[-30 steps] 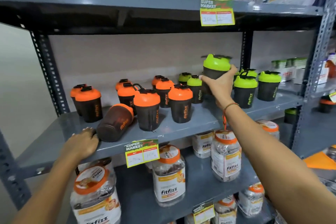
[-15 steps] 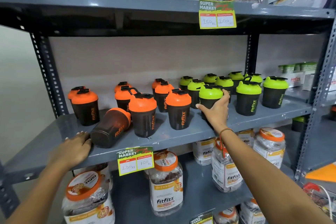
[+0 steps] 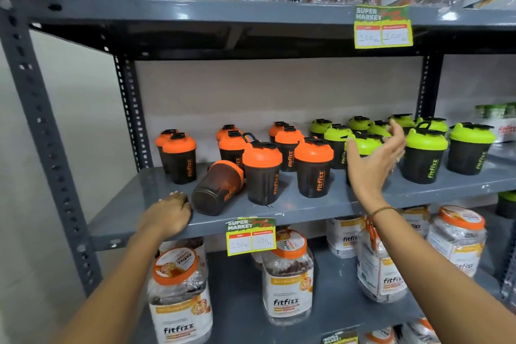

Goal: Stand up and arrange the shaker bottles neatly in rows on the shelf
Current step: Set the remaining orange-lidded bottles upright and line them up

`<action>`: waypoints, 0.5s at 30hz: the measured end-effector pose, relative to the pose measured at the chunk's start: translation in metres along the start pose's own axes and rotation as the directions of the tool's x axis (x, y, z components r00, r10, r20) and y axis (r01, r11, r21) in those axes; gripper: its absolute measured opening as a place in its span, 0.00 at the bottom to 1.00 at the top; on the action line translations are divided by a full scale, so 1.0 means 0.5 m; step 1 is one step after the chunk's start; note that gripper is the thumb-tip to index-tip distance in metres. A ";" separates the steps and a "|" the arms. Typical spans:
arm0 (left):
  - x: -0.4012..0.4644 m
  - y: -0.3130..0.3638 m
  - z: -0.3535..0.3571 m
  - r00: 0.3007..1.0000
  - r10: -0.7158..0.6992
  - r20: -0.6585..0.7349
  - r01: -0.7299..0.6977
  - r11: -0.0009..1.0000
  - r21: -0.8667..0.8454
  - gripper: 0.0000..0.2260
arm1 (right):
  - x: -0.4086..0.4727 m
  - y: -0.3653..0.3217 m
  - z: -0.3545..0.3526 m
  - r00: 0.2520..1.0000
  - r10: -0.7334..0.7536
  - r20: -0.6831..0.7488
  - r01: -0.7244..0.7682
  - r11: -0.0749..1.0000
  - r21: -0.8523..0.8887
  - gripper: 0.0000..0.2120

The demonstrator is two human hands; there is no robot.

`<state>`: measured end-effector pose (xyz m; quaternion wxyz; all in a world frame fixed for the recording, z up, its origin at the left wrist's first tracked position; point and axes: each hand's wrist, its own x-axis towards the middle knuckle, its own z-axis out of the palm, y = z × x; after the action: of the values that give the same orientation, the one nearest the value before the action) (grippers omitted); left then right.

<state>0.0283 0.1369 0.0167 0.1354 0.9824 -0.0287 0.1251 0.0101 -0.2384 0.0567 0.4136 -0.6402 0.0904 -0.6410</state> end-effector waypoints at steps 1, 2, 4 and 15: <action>-0.001 -0.002 -0.004 1.000 0.012 0.024 -0.012 1.000 0.011 0.16 | -0.009 -0.045 0.004 0.997 -0.076 0.026 0.075 0.995 0.065 0.34; -0.004 -0.005 -0.008 0.999 0.023 0.046 -0.024 1.000 0.015 0.17 | -0.021 -0.092 0.010 0.984 -0.165 0.069 0.156 0.981 0.115 0.32; -0.010 -0.015 -0.015 0.996 0.037 0.080 -0.038 0.999 0.014 0.18 | -0.050 -0.181 0.026 0.906 -0.384 0.179 0.354 0.918 0.177 0.28; -0.054 -0.119 -0.020 1.000 0.017 0.002 -0.017 0.996 0.084 0.24 | -0.234 -0.290 0.181 -0.066 -0.397 0.916 0.957 0.236 0.171 0.37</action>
<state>0.0052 0.1976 0.0036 0.0929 0.9870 -0.0317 0.1269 0.0123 -0.0325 0.0778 -0.2355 -0.8757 -0.3088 -0.2868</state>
